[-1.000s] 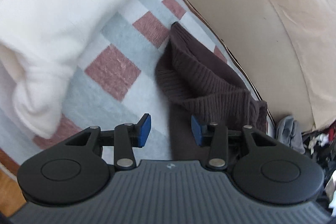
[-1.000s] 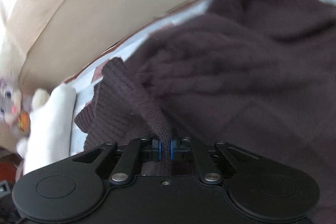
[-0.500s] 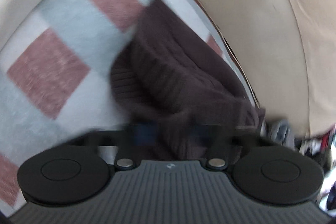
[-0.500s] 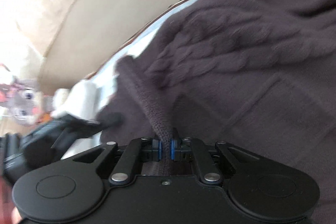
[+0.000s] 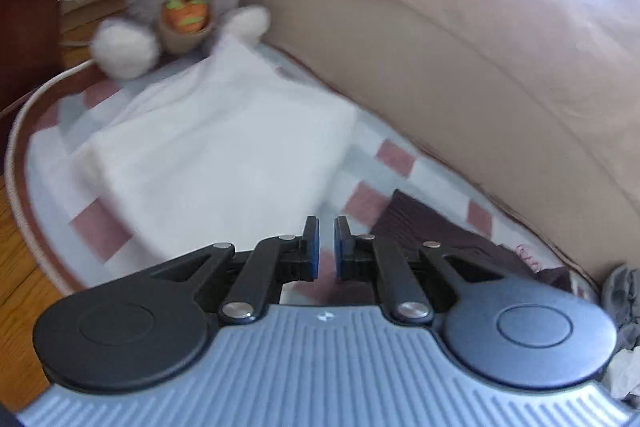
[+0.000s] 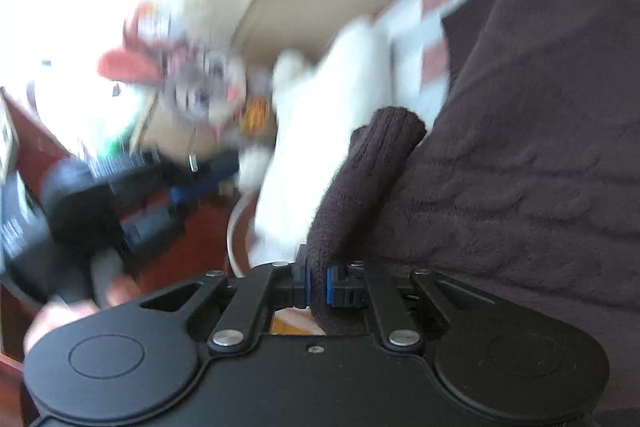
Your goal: Fold clothes
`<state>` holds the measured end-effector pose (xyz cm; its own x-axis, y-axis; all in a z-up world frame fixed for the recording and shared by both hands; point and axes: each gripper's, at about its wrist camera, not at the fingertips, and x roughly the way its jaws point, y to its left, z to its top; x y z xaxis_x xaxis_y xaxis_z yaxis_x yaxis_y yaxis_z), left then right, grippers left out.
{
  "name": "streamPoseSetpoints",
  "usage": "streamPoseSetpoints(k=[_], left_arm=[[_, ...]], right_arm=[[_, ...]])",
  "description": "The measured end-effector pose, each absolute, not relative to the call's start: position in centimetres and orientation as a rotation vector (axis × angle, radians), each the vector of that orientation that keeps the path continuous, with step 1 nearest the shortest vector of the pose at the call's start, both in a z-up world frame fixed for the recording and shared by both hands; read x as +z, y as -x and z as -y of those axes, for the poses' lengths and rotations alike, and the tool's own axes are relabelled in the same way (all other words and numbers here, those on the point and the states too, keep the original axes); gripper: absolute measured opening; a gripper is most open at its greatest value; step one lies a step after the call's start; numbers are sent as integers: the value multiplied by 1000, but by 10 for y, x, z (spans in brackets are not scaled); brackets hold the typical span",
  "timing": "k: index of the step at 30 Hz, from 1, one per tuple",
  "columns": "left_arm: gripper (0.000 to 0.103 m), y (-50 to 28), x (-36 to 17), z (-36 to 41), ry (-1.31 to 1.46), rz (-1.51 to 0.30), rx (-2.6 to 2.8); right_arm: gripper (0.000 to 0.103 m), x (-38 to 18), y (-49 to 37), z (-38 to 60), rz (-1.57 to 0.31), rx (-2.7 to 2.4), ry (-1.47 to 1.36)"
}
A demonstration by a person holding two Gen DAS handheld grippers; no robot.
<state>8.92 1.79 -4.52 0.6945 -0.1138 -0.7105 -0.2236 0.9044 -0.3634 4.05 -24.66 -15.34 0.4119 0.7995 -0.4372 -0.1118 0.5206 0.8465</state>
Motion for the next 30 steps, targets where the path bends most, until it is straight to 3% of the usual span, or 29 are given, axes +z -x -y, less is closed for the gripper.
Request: streamPoseSetpoints(k=[4, 7, 9, 10, 13, 19, 21, 26, 30], left_arm=[[9, -89, -73, -18, 444, -951, 33], [18, -90, -85, -17, 422, -1024, 32], [45, -88, -85, -16, 414, -1059, -28], [48, -85, -83, -14, 416, -1058, -51], [52, -80, -71, 0, 385, -1050, -113], [82, -64, -36, 51, 340, -977, -199], [101, -55, -22, 74, 286, -910, -229], [103, -48, 2, 138, 48, -903, -264], [103, -41, 10, 175, -39, -895, -396]], right_arm=[[10, -175, -24, 190, -1126, 720, -651], [20, -170, -27, 193, -1144, 564, -540], [33, -155, -33, 214, -1157, 475, -577], [41, -144, -36, 226, -1166, 433, -585], [44, -96, -46, 268, -1209, 319, -545], [45, 37, -31, 392, -1235, 89, -354], [51, 83, -18, 426, -1211, 35, -299], [54, 133, 11, 492, -1055, -88, -170], [54, 109, 6, 534, -935, -179, -152]])
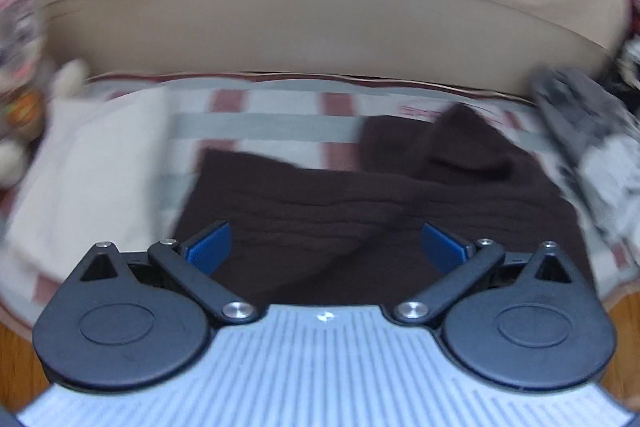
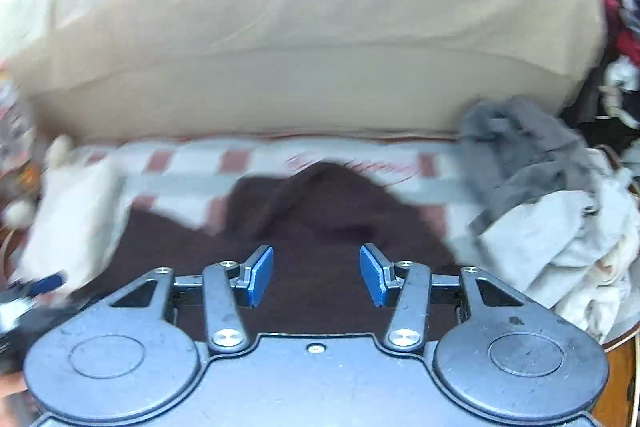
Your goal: Fold clothes
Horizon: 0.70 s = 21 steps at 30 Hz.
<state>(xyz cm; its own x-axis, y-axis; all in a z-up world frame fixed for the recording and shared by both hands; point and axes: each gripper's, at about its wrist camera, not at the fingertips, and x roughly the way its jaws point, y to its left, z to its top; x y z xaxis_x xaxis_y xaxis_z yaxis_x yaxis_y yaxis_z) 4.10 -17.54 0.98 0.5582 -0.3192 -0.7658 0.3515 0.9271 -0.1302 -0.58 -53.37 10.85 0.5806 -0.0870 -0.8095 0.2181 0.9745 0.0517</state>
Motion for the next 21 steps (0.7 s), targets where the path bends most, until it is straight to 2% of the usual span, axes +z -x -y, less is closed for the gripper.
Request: streamPoseSetpoints(k=[4, 8, 15, 21], left_arm=[[101, -61, 23, 195, -35, -918, -453], [100, -81, 51, 204, -9, -927, -532], [100, -66, 79, 223, -351, -899, -449], [100, -70, 92, 236, -367, -937, -407]], right_arm=[[54, 61, -11, 589, -954, -275, -249], [53, 35, -45, 626, -1045, -300, -230], [53, 38, -87, 628, -1130, -217, -139], [53, 52, -121, 611, -1169, -186, -16]])
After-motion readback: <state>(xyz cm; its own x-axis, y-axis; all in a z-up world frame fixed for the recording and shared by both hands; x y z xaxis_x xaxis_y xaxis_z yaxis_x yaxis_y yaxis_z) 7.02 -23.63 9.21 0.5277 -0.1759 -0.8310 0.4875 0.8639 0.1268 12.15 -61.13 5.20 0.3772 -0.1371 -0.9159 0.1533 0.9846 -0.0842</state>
